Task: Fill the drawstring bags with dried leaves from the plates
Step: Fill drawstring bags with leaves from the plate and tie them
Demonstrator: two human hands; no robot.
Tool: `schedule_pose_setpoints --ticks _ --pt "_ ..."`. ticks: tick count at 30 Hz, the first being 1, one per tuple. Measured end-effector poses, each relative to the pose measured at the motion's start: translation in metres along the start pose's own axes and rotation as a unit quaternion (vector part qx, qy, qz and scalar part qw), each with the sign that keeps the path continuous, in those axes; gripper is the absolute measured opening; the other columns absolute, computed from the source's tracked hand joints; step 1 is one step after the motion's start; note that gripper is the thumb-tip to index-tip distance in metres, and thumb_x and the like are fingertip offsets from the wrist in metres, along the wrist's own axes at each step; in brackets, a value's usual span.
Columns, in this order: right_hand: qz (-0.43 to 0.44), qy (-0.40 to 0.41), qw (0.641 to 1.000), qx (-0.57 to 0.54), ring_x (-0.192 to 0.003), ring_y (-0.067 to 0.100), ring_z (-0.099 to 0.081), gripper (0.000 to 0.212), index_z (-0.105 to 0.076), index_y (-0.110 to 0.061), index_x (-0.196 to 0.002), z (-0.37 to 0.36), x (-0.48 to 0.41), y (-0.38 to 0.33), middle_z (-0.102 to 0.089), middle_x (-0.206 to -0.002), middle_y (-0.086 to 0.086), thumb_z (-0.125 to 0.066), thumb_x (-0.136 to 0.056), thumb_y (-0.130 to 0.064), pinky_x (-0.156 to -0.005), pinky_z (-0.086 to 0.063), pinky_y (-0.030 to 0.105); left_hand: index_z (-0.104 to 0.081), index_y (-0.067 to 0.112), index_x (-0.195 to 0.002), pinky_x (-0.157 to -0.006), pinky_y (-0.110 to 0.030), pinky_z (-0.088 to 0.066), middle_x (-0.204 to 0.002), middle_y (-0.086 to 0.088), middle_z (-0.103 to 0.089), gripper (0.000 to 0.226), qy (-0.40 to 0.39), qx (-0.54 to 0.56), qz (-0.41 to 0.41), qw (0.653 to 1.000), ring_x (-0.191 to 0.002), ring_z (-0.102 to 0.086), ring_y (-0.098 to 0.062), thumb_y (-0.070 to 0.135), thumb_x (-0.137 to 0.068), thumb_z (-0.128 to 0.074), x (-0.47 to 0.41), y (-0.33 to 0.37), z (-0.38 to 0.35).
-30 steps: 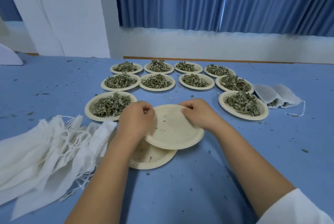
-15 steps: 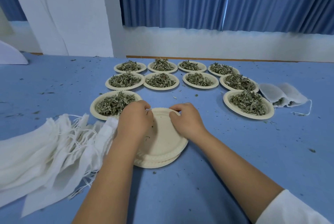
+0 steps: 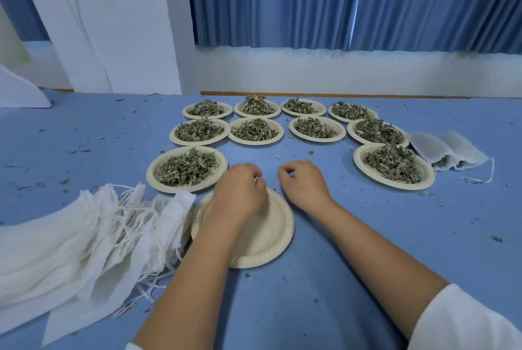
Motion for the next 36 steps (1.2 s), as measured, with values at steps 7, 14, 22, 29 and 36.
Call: schedule_pose_setpoints --ticks 7,14,22,29,36 --pt "-0.072 0.026 0.989 0.130 -0.130 0.036 -0.033 0.034 -0.054 -0.001 -0.125 0.027 -0.066 0.044 -0.037 -0.145 0.012 -0.042 -0.096 -0.013 -0.098 -0.038 0.040 -0.069 0.019 -0.099 -0.079 -0.030 -0.044 -0.097 0.000 -0.066 0.019 0.002 0.063 -0.006 0.998 -0.094 -0.058 -0.021 0.014 -0.094 -0.051 -0.018 0.029 -0.016" --pt "-0.079 -0.025 0.968 0.237 -0.134 0.035 -0.026 0.031 -0.058 -0.002 -0.116 0.028 -0.098 0.067 -0.031 -0.149 0.008 -0.041 -0.096 -0.018 -0.099 -0.039 0.044 -0.070 0.009 -0.102 -0.081 -0.036 -0.051 -0.102 -0.003 -0.070 0.021 0.008 0.080 -0.005 0.997 -0.097 -0.063 -0.022 0.016 -0.096 -0.050 -0.025 0.030 -0.026" --pt "-0.032 -0.061 0.961 0.267 -0.130 0.035 -0.027 0.040 -0.054 -0.009 -0.129 0.028 -0.104 0.073 -0.038 -0.142 0.009 -0.039 -0.099 -0.031 -0.102 -0.037 0.045 -0.070 0.014 -0.106 -0.080 -0.025 -0.043 -0.108 0.003 -0.070 0.022 0.023 0.100 0.006 0.995 -0.099 -0.063 -0.017 0.020 -0.097 -0.051 -0.029 0.023 -0.020" --pt "0.046 -0.027 0.976 0.211 -0.115 0.027 -0.038 0.020 -0.061 -0.014 -0.107 0.039 -0.065 0.060 -0.053 -0.115 0.006 -0.050 -0.093 -0.022 -0.093 -0.043 0.037 -0.070 0.016 -0.110 -0.082 -0.024 -0.043 -0.108 0.004 -0.070 0.023 0.023 0.105 0.013 0.994 -0.099 -0.063 -0.015 0.022 -0.098 -0.052 -0.028 0.022 -0.019" --pt "0.117 0.018 0.982 0.144 -0.094 0.020 -0.048 0.007 -0.055 -0.019 -0.087 0.061 -0.004 0.038 -0.059 -0.080 -0.005 -0.053 -0.091 -0.025 -0.072 -0.046 0.036 -0.070 0.017 -0.103 -0.083 -0.032 -0.048 -0.101 -0.001 -0.071 0.019 0.009 0.075 0.005 0.997 -0.097 -0.064 -0.021 0.016 -0.096 -0.052 -0.022 0.028 -0.020"
Point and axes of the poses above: each hand's wrist, its own x-axis away from the middle knuckle, its own z-axis out of the back of the hand, y = z × x, the point moved 6 cm from there along -x, towards the middle knuckle
